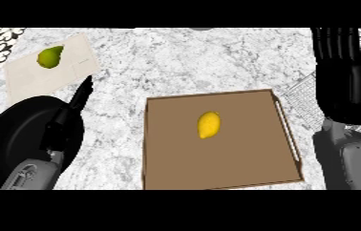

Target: Pick the lemon from the tray and place it in the tiered basket

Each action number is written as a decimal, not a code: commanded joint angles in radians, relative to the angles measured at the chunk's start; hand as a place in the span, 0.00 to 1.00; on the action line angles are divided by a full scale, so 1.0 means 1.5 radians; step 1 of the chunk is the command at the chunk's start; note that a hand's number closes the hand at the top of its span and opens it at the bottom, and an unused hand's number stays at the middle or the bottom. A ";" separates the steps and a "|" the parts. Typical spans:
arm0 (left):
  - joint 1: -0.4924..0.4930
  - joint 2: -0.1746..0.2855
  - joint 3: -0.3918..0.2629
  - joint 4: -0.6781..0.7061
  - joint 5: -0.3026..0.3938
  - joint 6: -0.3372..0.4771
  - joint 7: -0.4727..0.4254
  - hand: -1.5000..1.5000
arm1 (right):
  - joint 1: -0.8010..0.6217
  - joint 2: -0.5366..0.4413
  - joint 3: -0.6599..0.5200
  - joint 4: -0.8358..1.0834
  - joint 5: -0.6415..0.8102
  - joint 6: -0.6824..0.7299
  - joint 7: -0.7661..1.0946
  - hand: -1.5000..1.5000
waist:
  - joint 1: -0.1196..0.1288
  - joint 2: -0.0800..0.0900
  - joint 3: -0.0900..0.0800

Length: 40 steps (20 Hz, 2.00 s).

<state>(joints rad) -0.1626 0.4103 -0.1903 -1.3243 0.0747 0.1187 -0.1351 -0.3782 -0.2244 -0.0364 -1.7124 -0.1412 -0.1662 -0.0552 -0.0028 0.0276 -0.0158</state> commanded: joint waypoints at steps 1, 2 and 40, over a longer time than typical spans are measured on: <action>0.027 -0.039 -0.019 -0.078 -0.018 0.038 0.049 0.50 | 0.012 0.009 -0.013 -0.003 -0.002 -0.014 0.016 1.00 | 0.005 -0.020 0.011; 0.015 -0.033 0.011 -0.051 -0.002 0.033 0.032 0.50 | 0.076 0.022 -0.029 -0.018 -0.034 0.003 -0.021 1.00 | 0.000 -0.019 0.011; -0.026 -0.166 -0.061 -0.123 -0.059 0.134 0.109 0.50 | 0.106 -0.318 0.248 -0.416 0.219 0.257 0.754 0.00 | 0.040 -0.013 0.005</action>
<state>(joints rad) -0.1961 0.1839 -0.2537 -1.5154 0.0014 0.3177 0.0328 -0.0618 -0.7094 0.2379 -2.3288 0.1816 0.1717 0.8432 0.0419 0.0047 -0.0095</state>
